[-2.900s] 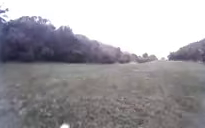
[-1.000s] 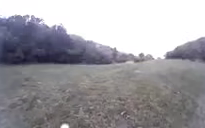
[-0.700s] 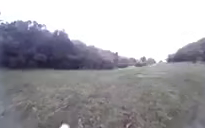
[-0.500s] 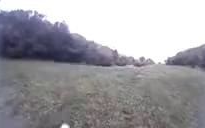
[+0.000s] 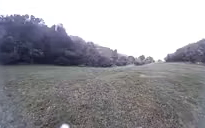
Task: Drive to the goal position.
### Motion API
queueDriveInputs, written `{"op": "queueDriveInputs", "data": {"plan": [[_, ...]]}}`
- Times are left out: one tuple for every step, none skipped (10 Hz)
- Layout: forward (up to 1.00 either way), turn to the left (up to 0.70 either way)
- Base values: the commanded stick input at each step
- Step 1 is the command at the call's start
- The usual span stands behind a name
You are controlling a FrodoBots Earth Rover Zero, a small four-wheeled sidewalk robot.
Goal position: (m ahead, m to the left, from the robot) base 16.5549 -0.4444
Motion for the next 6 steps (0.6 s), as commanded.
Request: {"op": "queueDriveInputs", "data": {"plan": [[0.12,0.00],[0.27,0.00],[0.39,0.00],[0.50,0.00],[0.61,0.00],[0.70,0.00]]}}
